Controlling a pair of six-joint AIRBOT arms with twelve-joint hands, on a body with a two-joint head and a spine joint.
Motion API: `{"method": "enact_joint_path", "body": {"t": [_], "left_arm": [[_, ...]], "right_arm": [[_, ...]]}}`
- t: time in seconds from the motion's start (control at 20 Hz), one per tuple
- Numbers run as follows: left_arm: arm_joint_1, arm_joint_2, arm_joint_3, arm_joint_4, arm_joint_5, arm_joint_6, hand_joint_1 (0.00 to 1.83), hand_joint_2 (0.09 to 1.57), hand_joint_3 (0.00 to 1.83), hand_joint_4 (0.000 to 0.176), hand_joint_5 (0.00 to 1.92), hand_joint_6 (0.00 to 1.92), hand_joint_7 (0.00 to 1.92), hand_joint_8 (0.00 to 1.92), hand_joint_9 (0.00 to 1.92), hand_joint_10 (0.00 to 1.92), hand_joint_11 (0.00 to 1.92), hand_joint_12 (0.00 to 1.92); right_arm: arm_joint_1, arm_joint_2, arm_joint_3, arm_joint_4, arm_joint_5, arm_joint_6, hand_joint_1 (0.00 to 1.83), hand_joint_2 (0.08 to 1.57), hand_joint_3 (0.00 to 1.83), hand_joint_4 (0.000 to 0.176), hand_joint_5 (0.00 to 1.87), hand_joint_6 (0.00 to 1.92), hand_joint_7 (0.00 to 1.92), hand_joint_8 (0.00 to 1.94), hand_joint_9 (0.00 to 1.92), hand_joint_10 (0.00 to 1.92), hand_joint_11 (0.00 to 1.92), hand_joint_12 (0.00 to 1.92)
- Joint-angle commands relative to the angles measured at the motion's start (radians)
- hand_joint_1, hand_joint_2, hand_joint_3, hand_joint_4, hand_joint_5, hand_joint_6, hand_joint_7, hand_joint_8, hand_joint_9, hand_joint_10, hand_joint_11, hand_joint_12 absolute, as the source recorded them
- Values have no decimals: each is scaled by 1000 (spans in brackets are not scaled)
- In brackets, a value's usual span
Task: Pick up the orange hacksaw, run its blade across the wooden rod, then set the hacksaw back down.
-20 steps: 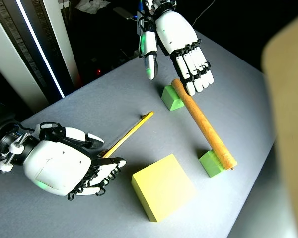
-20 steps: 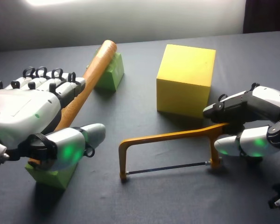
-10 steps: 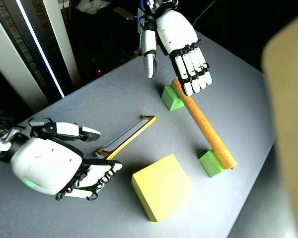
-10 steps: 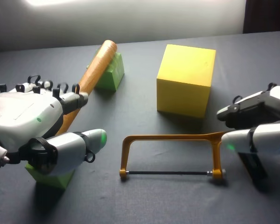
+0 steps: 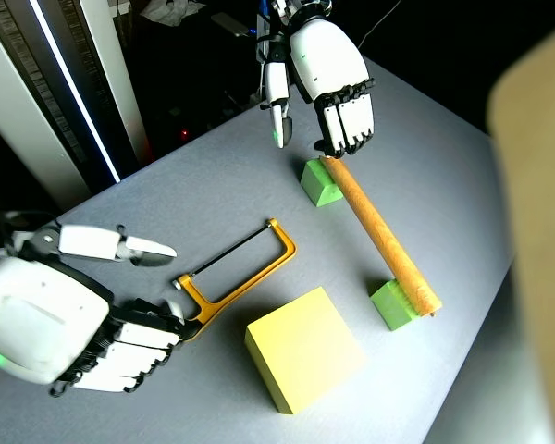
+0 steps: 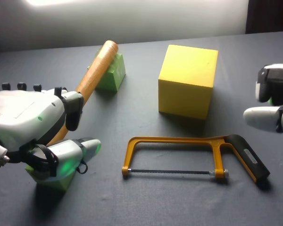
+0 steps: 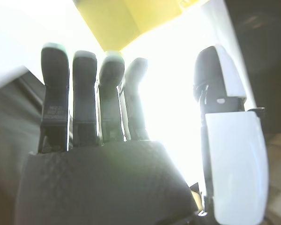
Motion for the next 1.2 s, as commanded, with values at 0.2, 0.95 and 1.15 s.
{"method": "enact_joint_path", "body": {"t": [0.2,0.95,1.15], "left_arm": [[-14,-30,2,51,-49,-6,482,1533,6,17,1323,1921,1475,1921,1515,1921,1626,1921],[-7,-136,-35,81,-99,6,888,1444,4,156,1313,1921,1461,1921,1489,1921,1591,1921],[-15,-136,-38,81,-103,6,855,1460,7,176,1287,1921,1438,1921,1460,1921,1569,1921]], "right_arm": [[64,102,-11,-210,39,-69,456,1221,10,0,932,1921,892,1941,899,1921,1059,1921],[87,170,-11,-356,94,-135,764,1422,0,0,1152,1921,1294,1941,1380,1921,1535,1921],[84,171,-11,-406,110,-135,738,1421,3,0,1123,1921,1275,1941,1377,1921,1535,1921]]}}
